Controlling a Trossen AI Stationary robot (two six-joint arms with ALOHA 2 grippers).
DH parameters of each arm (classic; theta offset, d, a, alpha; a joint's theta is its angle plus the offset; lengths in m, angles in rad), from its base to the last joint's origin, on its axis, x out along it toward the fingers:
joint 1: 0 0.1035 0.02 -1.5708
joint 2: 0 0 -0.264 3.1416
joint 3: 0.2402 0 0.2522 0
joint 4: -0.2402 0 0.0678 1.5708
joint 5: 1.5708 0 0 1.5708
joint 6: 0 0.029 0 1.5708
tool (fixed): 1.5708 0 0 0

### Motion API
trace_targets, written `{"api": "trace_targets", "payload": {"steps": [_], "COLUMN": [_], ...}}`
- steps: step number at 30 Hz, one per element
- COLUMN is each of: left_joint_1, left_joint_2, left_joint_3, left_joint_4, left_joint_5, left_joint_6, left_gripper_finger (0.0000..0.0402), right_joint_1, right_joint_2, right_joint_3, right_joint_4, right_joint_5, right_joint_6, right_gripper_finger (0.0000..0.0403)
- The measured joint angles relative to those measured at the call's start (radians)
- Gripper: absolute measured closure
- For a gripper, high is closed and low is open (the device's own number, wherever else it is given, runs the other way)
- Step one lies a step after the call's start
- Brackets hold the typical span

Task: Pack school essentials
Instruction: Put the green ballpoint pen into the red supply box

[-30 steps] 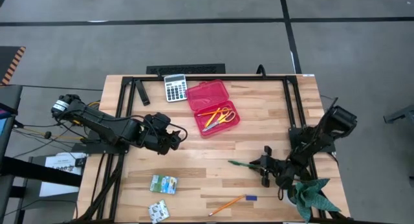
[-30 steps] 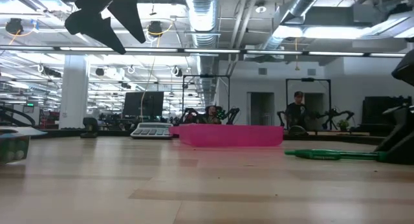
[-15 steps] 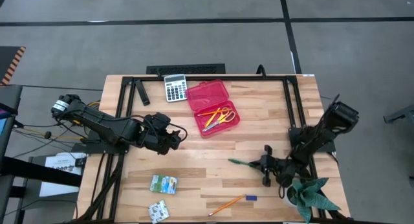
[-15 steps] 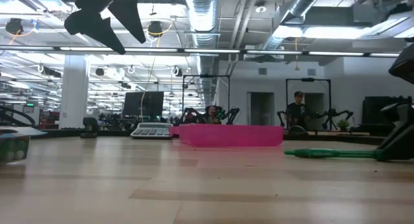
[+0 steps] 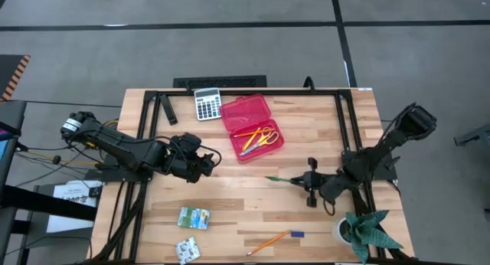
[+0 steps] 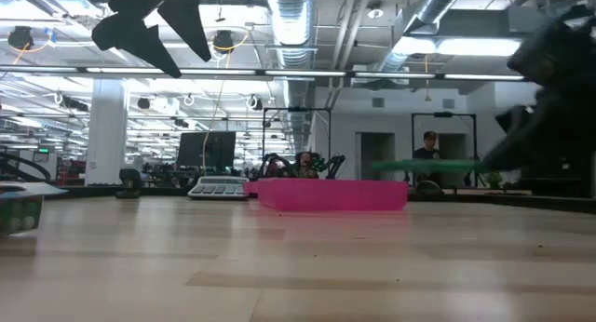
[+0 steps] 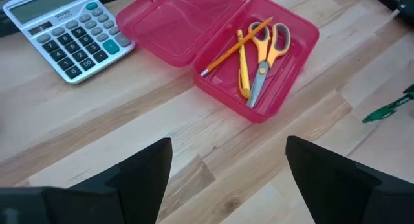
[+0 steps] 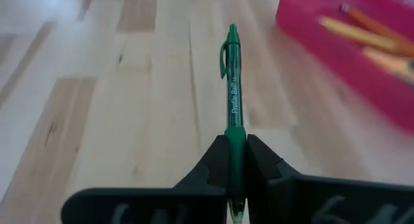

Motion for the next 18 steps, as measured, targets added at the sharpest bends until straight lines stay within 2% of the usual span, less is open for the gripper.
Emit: {"api": "trace_targets", "payload": {"steps": [5, 10, 14, 18], "left_joint_1": [0.0, 0.0, 0.0, 0.0], "left_joint_2": [0.0, 0.0, 0.0, 0.0], "left_joint_3": [0.0, 0.0, 0.0, 0.0], "left_joint_4": [0.0, 0.0, 0.0, 0.0], "left_joint_5": [-0.005, -0.013, -0.017, -0.018], "left_joint_6": [0.0, -0.01, -0.015, -0.017], "left_gripper_finger": [0.0105, 0.0105, 0.0105, 0.0105], "right_joint_1": [-0.15, -0.347, -0.526, -0.682], "right_joint_2": [-0.11, -0.183, -0.182, -0.121], "right_joint_3": [0.002, 0.004, 0.04, 0.097], "right_joint_4": [0.003, 0.003, -0.017, -0.019], "right_joint_5": [-0.118, -0.281, -0.436, -0.586], "right_joint_6": [-0.19, -0.382, -0.527, -0.67], "right_gripper_finger": [0.0378, 0.038, 0.0374, 0.0375]}}
